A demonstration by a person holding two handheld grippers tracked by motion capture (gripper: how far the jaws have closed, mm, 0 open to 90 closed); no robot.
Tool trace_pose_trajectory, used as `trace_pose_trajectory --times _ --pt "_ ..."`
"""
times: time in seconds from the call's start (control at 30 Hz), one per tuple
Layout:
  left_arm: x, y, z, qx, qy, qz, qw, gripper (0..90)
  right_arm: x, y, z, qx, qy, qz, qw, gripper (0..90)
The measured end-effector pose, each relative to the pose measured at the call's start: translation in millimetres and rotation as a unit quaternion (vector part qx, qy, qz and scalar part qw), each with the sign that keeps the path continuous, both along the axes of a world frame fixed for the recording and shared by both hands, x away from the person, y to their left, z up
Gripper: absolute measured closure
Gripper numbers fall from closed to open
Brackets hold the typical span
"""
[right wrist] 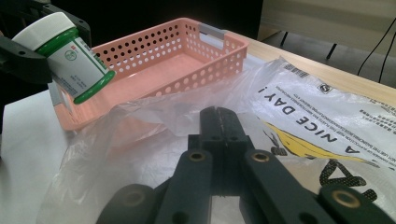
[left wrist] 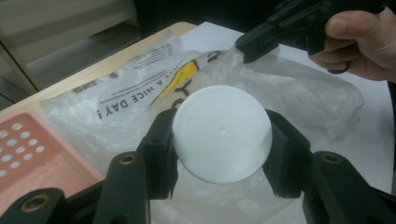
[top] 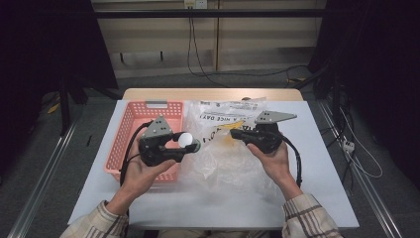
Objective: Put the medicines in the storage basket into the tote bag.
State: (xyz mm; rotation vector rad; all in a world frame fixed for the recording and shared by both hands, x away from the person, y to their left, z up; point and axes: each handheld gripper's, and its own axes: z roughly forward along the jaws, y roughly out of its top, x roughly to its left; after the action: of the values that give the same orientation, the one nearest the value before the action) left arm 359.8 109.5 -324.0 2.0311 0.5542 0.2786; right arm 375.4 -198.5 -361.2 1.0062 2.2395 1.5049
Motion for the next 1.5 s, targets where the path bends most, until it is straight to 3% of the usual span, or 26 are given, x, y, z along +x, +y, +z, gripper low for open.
trace_pose_trajectory --times 0.23,0.4,0.8,1.1,1.5 --pt "-7.7 -27.0 4.6 -0.005 -0.005 -0.029 0.9996 51.2 0.7 0.1 -0.7 0.0 0.001 0.0 1.0 90.0" --pt "-10.8 -55.9 -1.4 -0.005 -0.003 -0.048 0.9988 51.2 0.8 1.3 -1.2 0.0 0.002 0.004 1.0 90.0" --pt "-12.3 -100.2 -24.9 0.027 0.008 -0.084 0.9961 51.2 0.5 -2.1 -0.2 0.004 0.003 0.0 1.0 90.0" --pt "-2.6 -113.0 -47.7 0.045 0.031 -0.073 0.9958 51.2 0.1 -2.1 -0.3 0.001 0.001 0.002 1.0 90.0" --pt "18.2 -116.3 -70.2 0.055 0.053 -0.022 0.9968 51.2 -1.0 -1.6 -2.4 0.0 0.004 0.0 1.0 90.0"
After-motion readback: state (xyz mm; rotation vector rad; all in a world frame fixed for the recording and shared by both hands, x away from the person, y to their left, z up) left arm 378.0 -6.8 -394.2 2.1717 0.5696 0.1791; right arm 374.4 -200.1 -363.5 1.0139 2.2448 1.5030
